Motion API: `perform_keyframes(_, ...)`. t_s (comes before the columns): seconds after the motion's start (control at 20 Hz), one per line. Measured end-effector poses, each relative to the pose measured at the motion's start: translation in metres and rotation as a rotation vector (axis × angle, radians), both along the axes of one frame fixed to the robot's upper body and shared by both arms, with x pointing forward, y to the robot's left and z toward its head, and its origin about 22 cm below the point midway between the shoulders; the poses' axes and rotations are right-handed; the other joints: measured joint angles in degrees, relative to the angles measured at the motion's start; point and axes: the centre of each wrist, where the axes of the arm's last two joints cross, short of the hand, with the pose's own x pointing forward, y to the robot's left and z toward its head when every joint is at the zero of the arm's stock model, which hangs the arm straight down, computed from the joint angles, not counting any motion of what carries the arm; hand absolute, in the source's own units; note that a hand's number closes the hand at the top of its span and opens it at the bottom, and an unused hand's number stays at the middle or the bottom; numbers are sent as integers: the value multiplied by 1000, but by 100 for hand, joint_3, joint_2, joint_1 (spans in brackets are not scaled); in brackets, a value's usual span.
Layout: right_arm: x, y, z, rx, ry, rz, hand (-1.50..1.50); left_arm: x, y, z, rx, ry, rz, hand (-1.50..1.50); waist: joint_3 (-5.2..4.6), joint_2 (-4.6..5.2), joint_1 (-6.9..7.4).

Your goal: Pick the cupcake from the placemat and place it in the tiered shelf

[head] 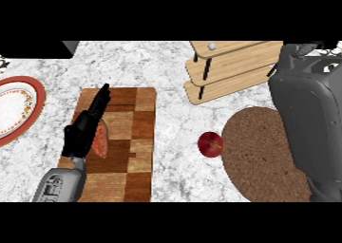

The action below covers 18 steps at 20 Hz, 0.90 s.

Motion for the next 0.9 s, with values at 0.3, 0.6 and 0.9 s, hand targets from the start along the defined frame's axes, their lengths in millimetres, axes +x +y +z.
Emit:
perform_keyframes(0.3,21,-12,-12,224,-45,91,150,-1,-2,3,-5,0,-11,0,3,13,37)
perform_keyframes(0.6,47,-28,-21,290,-58,131,150,-2,3,4,-2,3,-1,0,3,7,22)
perform_keyframes(0.9,62,-45,-32,248,-24,46,-150,-9,-1,2,-2,9,-1,0,-7,-17,-2)
